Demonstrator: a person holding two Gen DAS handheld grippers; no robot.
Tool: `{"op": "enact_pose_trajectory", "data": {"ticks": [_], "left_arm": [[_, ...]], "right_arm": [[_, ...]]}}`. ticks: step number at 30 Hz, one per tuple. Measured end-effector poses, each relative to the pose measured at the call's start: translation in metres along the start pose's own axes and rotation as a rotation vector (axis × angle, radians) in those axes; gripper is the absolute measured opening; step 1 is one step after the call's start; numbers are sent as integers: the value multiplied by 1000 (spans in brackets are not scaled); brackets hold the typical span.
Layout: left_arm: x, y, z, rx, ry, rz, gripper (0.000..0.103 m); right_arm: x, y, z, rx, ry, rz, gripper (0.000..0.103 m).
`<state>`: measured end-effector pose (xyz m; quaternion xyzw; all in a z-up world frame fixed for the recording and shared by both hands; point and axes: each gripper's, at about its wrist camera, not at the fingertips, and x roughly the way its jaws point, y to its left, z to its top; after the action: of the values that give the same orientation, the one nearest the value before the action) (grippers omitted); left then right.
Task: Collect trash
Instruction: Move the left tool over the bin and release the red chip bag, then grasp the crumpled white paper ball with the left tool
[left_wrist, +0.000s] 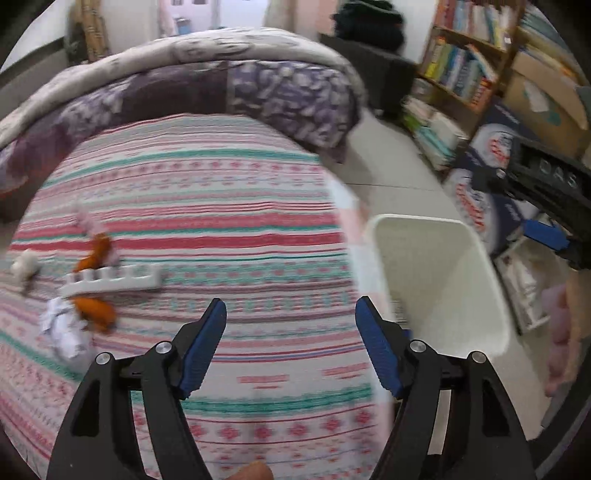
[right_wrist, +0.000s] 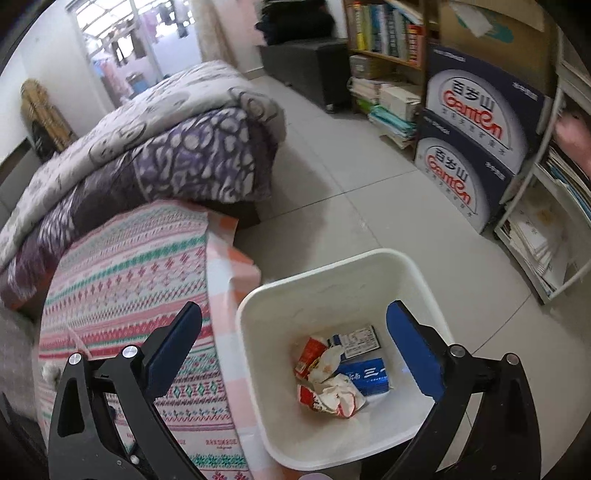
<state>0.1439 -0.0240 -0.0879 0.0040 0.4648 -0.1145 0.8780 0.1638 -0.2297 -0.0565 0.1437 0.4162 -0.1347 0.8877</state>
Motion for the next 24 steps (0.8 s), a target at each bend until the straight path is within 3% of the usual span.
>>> {"op": "enact_pose_trajectory", "data": {"ticks": [7,16,19,24], "left_arm": [[1,45,-11,-58,13,218,73],[-7,123,-19,-277,28,470,74],[-6,156,-24,-377,63,493,74],[1,201,-29,-520,106,432,74]], "right_arm": [[12,36,-17,-96,46,9,96],[17,80,-35,-197,58,38,96],[18,96,-43,-242,58,55,96],[18,123,-54,-345,42,96,96]]}}
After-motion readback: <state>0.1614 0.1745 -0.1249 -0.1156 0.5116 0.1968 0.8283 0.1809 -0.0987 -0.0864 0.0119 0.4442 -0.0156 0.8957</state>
